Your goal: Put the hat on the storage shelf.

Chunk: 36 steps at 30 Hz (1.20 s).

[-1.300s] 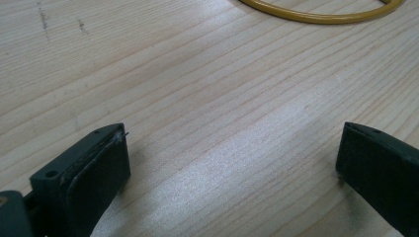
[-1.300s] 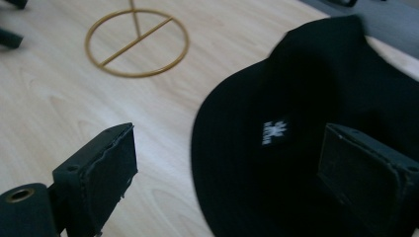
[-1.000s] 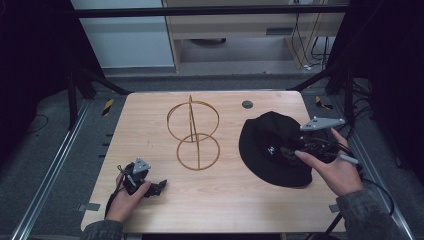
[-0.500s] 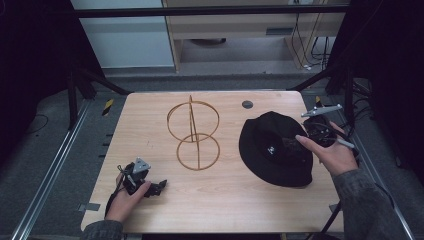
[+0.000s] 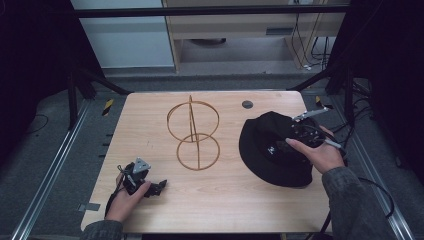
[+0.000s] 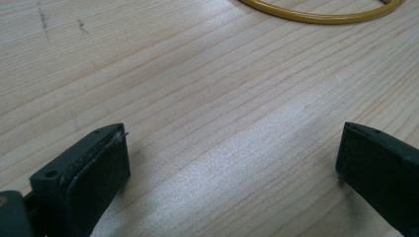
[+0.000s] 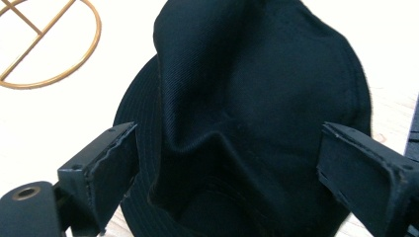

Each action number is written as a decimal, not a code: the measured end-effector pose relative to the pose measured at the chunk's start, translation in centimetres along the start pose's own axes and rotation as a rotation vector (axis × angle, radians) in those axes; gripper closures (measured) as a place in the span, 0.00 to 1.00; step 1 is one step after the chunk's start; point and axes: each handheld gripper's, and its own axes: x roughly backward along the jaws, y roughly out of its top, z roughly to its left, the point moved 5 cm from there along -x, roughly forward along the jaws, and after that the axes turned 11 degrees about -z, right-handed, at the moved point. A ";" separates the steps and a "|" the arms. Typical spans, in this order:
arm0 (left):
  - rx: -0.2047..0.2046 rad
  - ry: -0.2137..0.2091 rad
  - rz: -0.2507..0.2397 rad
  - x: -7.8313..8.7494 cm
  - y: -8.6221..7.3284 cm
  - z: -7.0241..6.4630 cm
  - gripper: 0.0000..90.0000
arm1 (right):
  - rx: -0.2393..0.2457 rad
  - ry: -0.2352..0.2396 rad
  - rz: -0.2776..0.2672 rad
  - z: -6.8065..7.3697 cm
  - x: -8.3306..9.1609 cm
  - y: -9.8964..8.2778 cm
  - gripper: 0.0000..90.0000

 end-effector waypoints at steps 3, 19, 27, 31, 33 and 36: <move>0.000 0.000 0.000 0.0 0.0 0.0 0.00 | 0.023 -0.009 0.009 0.1 -0.4 -0.2 0.23; -0.001 0.000 0.000 0.0 0.0 0.0 0.00 | 0.014 0.023 0.117 -0.3 -1.4 -0.4 0.87; -0.001 0.000 0.000 0.0 0.0 0.0 0.00 | -0.001 0.065 0.176 -0.6 -1.3 0.3 0.94; 0.000 0.000 0.000 0.0 0.0 0.0 0.00 | -0.003 0.072 0.187 -0.6 -0.8 0.7 0.94; 0.000 0.000 0.000 0.0 0.0 0.0 0.00 | -0.008 0.076 0.189 -0.7 -0.5 1.1 0.94; -0.001 0.000 0.000 0.0 0.0 0.0 0.00 | 0.002 0.078 0.194 -0.6 -0.2 1.5 0.94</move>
